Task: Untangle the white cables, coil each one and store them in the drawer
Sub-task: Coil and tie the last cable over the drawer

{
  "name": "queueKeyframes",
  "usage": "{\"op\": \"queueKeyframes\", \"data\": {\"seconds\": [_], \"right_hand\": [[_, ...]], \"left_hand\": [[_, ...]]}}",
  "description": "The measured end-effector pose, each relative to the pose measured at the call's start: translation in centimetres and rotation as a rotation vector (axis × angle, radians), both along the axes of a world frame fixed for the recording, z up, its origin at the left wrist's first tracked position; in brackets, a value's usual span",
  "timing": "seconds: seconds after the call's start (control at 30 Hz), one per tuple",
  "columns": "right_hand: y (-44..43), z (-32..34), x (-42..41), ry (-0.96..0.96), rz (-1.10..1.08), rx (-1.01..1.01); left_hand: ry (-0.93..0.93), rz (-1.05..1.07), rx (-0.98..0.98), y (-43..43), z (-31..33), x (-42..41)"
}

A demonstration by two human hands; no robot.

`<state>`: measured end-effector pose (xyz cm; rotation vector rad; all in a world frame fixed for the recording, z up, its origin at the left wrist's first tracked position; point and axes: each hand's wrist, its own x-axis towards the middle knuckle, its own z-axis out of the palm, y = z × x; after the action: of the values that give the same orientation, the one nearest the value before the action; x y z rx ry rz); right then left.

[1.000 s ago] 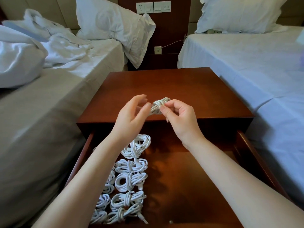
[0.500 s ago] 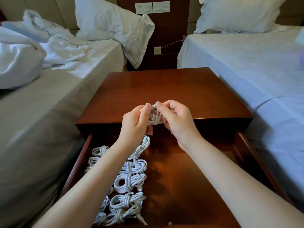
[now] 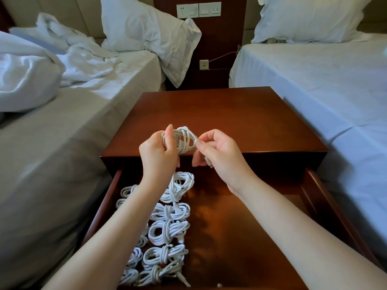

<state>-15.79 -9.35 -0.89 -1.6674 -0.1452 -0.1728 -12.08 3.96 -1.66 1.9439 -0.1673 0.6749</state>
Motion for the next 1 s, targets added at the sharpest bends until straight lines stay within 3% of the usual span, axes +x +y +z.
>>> {"op": "queueKeyframes", "data": {"seconds": [0.23, 0.5, 0.77, 1.0], "right_hand": [[-0.7, 0.0, 0.2, 0.008, 0.028, -0.169], [-1.5, 0.1, 0.4, -0.012, -0.047, -0.256], [-0.9, -0.2, 0.4, -0.024, 0.043, -0.306], [-0.1, -1.4, 0.6, -0.340, -0.105, -0.473]], "left_hand": [[0.024, 0.015, -0.003, 0.4, -0.1, 0.4], [0.206, -0.133, -0.125, 0.0, -0.3, 0.0], [0.163, -0.025, -0.137, -0.2, 0.0, -0.1], [0.184, 0.006, -0.247, -0.1, -0.3, 0.2]]}}
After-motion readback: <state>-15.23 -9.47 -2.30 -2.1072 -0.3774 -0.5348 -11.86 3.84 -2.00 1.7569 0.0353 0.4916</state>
